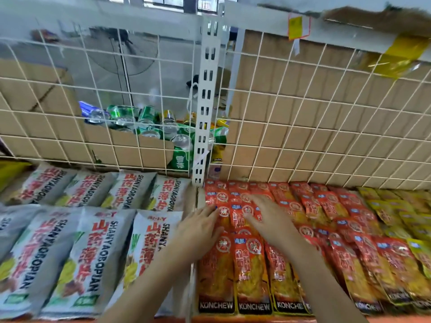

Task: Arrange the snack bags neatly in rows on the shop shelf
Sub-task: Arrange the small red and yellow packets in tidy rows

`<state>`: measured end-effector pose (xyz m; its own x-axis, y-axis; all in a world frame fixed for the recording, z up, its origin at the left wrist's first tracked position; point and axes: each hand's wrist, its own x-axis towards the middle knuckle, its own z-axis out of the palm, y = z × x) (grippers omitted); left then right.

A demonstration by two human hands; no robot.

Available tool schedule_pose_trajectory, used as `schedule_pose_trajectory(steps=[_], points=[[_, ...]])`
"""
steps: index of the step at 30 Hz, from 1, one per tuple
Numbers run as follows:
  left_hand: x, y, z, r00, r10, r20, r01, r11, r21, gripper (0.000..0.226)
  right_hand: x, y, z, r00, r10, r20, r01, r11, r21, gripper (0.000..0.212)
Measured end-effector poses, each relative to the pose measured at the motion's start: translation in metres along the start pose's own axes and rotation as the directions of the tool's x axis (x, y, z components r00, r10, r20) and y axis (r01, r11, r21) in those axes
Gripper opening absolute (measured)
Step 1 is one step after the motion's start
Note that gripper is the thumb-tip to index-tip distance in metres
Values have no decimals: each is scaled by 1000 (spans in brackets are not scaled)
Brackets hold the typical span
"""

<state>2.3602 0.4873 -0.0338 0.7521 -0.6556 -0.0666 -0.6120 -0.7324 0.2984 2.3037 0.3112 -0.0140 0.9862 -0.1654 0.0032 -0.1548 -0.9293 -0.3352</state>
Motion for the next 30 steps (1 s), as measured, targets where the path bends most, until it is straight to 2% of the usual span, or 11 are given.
schedule_pose_trajectory(steps=[6, 12, 18, 21, 30], points=[[4, -3, 13, 996, -20, 86, 21, 1000, -2, 64, 50, -7, 9, 996, -49, 78, 50, 999, -18, 48], [10, -1, 20, 995, -58, 77, 66, 992, -106, 63, 87, -4, 18, 993, -70, 91, 73, 997, -28, 40], [11, 2, 25, 994, -97, 40, 103, 980, -172, 63, 102, 2, 23, 994, -69, 90, 55, 986, 156, 23], [12, 2, 26, 993, -115, 39, 121, 974, -191, 63, 108, 3, 26, 994, -55, 100, 33, 978, 204, 25], [14, 5, 26, 991, -130, -5, 126, 967, -220, 62, 116, 5, 34, 996, -26, 84, 9, 982, 188, 28]])
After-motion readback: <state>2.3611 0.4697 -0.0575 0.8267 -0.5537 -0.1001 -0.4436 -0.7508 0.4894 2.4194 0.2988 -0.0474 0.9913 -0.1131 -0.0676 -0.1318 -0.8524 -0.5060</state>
